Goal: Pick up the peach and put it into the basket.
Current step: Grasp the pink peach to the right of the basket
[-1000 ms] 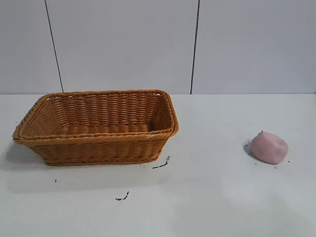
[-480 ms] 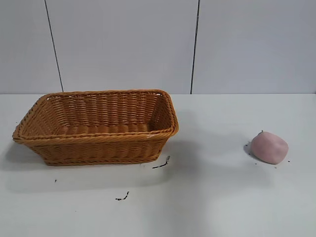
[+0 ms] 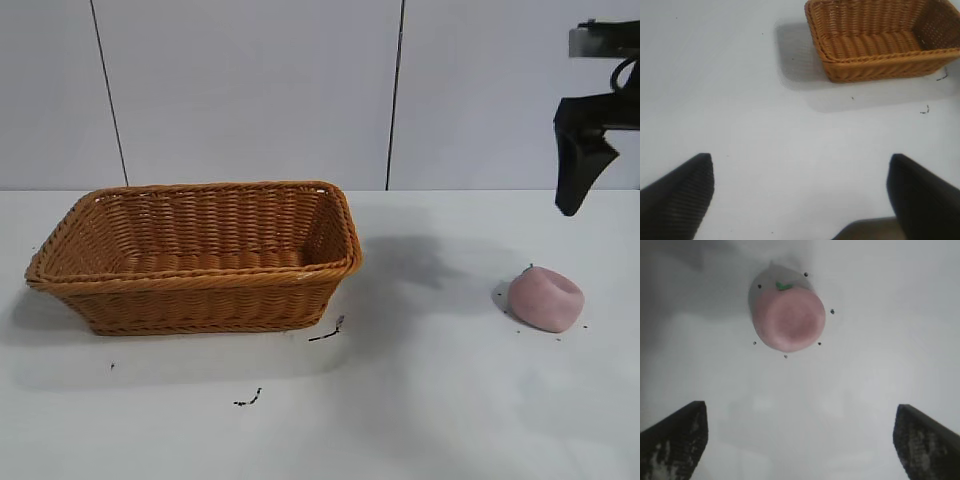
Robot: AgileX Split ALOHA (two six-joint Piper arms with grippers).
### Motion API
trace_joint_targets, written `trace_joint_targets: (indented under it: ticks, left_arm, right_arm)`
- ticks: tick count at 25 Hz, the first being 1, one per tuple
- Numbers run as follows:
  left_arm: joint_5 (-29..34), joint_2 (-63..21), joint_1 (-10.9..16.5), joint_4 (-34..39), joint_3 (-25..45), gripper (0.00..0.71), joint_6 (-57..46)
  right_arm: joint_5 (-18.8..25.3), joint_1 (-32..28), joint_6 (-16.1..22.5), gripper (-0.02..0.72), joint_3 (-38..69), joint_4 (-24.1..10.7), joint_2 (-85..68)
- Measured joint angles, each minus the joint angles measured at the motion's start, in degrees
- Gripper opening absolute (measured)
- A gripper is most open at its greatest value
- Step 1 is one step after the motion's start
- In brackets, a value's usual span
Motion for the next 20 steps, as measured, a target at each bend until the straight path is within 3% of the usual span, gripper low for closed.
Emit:
trace_joint_targets:
  ticks: [10, 20]
  left_arm:
    - [0.0, 0.0, 0.0, 0.0, 0.0, 0.692, 0.0]
    - [0.0, 0.0, 0.0, 0.0, 0.0, 0.692, 0.0]
  right_arm:
    - [-6.76, 0.0, 0.89, 0.689, -0.11, 1.18, 7.93]
    - [-7.07, 0.0, -0.31, 0.689, -0.48, 1.91, 10.09]
